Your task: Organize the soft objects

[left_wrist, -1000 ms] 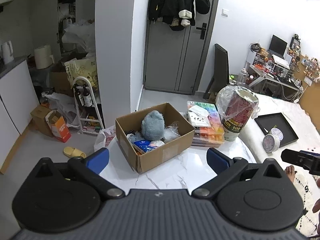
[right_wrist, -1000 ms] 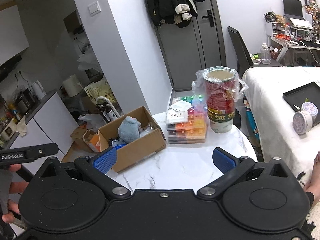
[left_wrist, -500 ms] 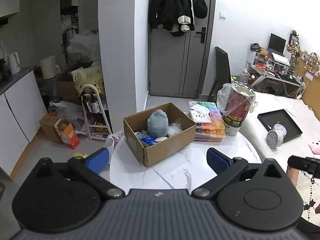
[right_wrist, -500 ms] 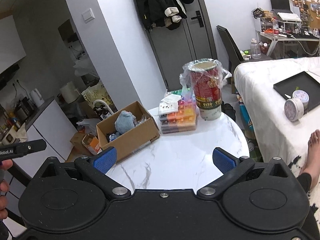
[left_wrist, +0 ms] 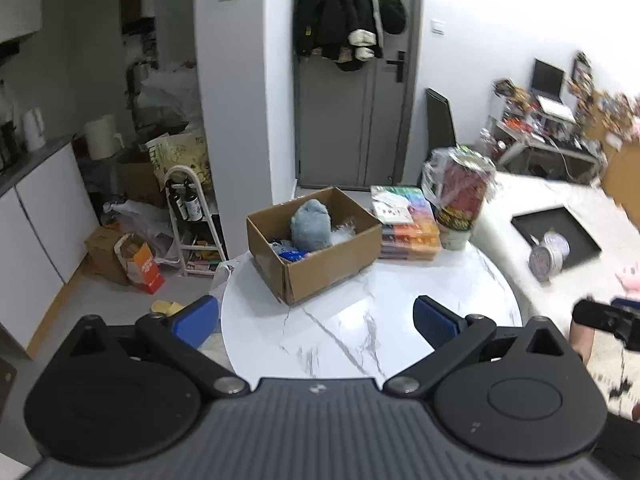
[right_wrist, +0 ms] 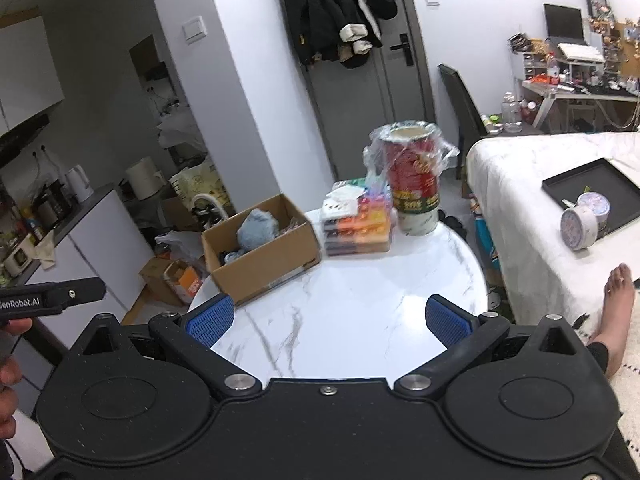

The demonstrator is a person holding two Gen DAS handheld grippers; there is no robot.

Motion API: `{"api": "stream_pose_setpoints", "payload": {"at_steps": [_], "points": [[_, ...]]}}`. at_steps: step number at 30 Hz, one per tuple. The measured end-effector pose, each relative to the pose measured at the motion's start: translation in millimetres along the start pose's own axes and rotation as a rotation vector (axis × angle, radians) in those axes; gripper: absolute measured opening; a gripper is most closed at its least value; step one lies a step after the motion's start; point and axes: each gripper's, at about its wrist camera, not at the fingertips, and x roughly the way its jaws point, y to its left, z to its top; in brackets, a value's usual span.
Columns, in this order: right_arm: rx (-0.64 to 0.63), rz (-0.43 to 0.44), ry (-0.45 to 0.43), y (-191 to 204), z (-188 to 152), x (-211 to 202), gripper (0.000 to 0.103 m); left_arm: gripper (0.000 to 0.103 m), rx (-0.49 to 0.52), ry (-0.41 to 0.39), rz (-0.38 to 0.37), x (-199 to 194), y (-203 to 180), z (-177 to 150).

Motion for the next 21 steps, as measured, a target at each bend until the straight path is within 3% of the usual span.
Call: {"api": "stream_pose_setpoints", "payload": {"at_steps": [15,18,21], "points": [[-0.027,0.006,0.015,26,-32,-22,0.103,0.103,-0.026,0.011,0.020,-24,2,-40],[0.022,0.018,0.036,28,-39,-25,0.103,0.103,-0.010,0.000,0.034,-28,3,-41],[0.007,-0.014,0.028,33,-44,-33,0.103,0.103,-0.005,0.007,0.048,-29,5,-44]]}}
